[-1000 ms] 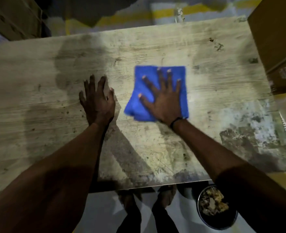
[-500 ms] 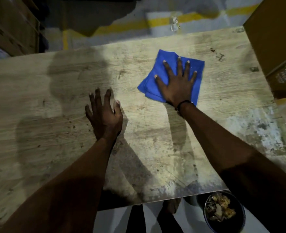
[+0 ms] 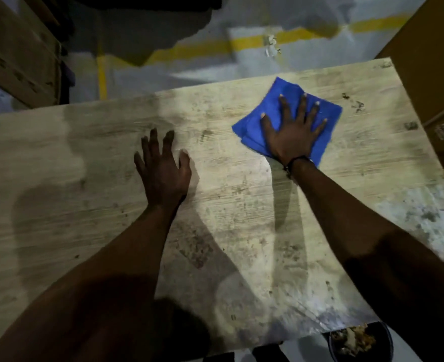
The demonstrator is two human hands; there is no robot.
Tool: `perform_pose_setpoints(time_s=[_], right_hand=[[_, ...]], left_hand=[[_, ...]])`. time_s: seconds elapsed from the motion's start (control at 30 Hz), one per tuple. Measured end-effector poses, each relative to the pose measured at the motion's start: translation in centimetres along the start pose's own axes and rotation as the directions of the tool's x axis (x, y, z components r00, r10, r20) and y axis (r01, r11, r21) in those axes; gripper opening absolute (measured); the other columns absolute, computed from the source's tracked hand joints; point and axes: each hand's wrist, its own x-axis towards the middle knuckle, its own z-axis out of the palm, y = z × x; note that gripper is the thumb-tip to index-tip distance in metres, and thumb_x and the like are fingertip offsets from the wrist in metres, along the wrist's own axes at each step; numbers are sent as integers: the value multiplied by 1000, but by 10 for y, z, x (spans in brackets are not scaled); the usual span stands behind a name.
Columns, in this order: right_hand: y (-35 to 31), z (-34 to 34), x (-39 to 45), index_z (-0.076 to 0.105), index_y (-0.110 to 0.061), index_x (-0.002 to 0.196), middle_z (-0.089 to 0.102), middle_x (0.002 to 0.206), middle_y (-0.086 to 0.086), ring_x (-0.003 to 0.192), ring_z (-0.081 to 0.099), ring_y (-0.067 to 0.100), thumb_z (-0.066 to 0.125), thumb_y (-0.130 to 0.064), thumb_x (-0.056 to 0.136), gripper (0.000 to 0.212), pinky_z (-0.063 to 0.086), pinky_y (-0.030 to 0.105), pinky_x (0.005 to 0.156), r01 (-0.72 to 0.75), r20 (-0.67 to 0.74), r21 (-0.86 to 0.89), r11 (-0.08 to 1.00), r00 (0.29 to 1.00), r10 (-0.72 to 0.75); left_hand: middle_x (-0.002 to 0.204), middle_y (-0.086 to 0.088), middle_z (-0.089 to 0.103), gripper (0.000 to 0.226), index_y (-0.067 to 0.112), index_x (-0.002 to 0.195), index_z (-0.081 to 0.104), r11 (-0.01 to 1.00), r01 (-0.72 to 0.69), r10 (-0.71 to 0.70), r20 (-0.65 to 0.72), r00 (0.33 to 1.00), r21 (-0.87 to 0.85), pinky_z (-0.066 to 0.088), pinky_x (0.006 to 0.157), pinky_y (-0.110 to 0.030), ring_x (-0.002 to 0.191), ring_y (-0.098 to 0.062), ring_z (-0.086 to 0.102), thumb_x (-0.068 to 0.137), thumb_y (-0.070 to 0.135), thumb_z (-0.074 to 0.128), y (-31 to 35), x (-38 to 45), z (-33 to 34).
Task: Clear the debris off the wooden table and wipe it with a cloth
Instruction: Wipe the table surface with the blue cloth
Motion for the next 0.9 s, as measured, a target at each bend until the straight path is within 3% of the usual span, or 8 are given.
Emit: perform_pose_setpoints(time_s=[0.1, 0.23, 0.4, 0.53, 0.67, 0.77, 0.83, 0.9], right_hand=[[-48, 14, -21, 31, -37, 164, 15, 176, 14, 161, 10, 46, 30, -77, 94, 81, 4, 72, 123, 147, 7, -27, 989, 989, -147], [-69, 22, -43, 36, -44, 161, 18, 176, -2, 163, 13, 33, 41, -77, 96, 73, 12, 66, 125, 576, 53, 21, 817, 815, -577], [-6, 12, 33, 31, -43, 163, 20, 176, 1, 162, 18, 36, 33, -76, 98, 73, 14, 66, 124, 185, -46, -75, 980, 981, -188], [-24, 13, 49, 30, -34, 165, 20, 175, 14, 161, 13, 45, 28, -73, 98, 77, 11, 72, 123, -107, -55, -23, 994, 993, 106], [-98, 29, 16, 28, -35, 166, 14, 176, 12, 161, 9, 45, 31, -71, 98, 77, 1, 70, 124, 236, 21, -34, 971, 972, -235], [-113, 31, 3, 34, -42, 162, 17, 177, 2, 163, 10, 36, 35, -74, 99, 71, 9, 66, 126, 595, 99, 38, 803, 797, -595], [-91, 27, 17, 37, -45, 160, 20, 176, -3, 163, 15, 31, 37, -75, 98, 69, 14, 64, 125, 633, 85, 30, 774, 770, -633], [-58, 23, 33, 36, -44, 161, 21, 175, -2, 162, 17, 33, 36, -74, 98, 69, 15, 65, 125, 455, 31, -23, 890, 890, -454]], left_hand=[[172, -3, 29, 57, 33, 160, 40, 998, 3, 4, -99, 995, 67, 20, 127, -53, 160, -27, 25, 104, 47, 44, 1, -4, 2], [171, -3, 32, 59, 31, 157, 44, 1000, -6, 9, -97, 995, 29, 23, 125, -53, 159, -28, 28, 100, 43, 51, 3, -1, -4], [172, -1, 27, 60, 35, 158, 40, 999, 37, -37, -8, 999, 0, 20, 127, -56, 161, -27, 20, 100, 44, 51, 9, 1, -11], [174, 0, 22, 59, 33, 160, 38, 1000, 21, -21, -35, 999, 14, 17, 128, -54, 163, -25, 15, 103, 45, 49, 7, 0, -7], [174, 0, 23, 60, 31, 159, 40, 999, 19, -16, -77, 997, 37, 21, 126, -54, 162, -25, 20, 101, 43, 50, 6, 0, -3], [174, -1, 24, 62, 31, 159, 41, 1000, -4, 6, -86, 996, 28, 21, 125, -55, 161, -26, 21, 99, 43, 53, 4, 1, -2], [173, -1, 26, 61, 30, 158, 43, 1000, 5, -3, -87, 996, 16, 21, 126, -55, 161, -27, 22, 100, 42, 54, 4, 1, -2], [173, -2, 27, 60, 30, 158, 44, 1000, 13, -12, -91, 996, 9, 21, 126, -55, 161, -27, 22, 100, 41, 54, 6, 1, -3]])
